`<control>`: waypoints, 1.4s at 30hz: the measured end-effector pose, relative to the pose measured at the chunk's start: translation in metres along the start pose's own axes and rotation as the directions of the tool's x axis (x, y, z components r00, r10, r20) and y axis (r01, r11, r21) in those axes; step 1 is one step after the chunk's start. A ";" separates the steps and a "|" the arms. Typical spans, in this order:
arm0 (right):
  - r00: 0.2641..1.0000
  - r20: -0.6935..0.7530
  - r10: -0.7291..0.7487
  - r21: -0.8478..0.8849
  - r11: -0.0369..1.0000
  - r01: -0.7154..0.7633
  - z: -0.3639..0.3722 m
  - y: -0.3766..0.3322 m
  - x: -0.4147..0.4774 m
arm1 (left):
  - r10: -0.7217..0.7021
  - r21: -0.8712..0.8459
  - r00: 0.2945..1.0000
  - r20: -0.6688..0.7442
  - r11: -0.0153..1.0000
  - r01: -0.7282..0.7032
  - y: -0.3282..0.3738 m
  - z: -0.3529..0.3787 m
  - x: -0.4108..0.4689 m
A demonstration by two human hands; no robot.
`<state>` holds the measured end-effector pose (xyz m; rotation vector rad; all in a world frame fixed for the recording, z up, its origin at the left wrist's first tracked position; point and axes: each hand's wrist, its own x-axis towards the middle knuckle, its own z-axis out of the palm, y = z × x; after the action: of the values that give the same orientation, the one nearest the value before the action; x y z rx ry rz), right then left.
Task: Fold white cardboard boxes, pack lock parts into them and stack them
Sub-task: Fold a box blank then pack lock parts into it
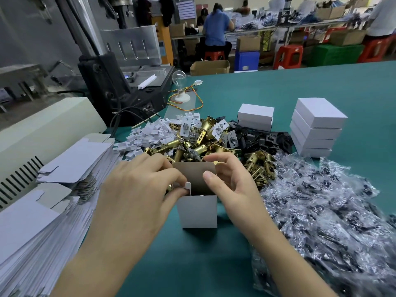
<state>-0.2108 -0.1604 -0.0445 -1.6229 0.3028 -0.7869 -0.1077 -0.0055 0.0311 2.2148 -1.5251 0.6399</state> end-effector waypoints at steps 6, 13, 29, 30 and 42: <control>1.000 -0.009 0.007 0.001 1.000 -0.006 0.000 0.000 -0.001 | 0.078 0.061 0.997 -0.001 0.995 -0.078 -0.003 -0.001 0.000; 1.000 -0.017 0.003 -0.001 1.000 -0.003 0.000 -0.001 -0.001 | 0.055 -0.013 0.996 0.071 0.998 -0.054 -0.009 0.009 -0.010; 0.940 -0.301 -0.162 -0.416 0.909 0.024 -0.046 -0.036 0.027 | -0.133 -0.804 0.882 0.452 0.369 0.467 -0.032 0.104 -0.041; 0.950 -0.289 -0.120 -0.522 0.852 -0.051 -0.055 -0.035 0.042 | -0.146 -0.808 0.886 0.440 0.366 0.462 -0.032 0.105 -0.043; 0.947 -0.185 0.262 -0.965 0.135 -0.226 -0.089 0.022 0.154 | -0.158 -0.837 0.919 0.360 0.380 0.393 -0.031 0.105 -0.043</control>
<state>-0.1492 -0.3262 -0.0144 -2.7162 1.2683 -0.1936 -0.0755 -0.0192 -0.0816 1.5719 -1.0793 -0.5189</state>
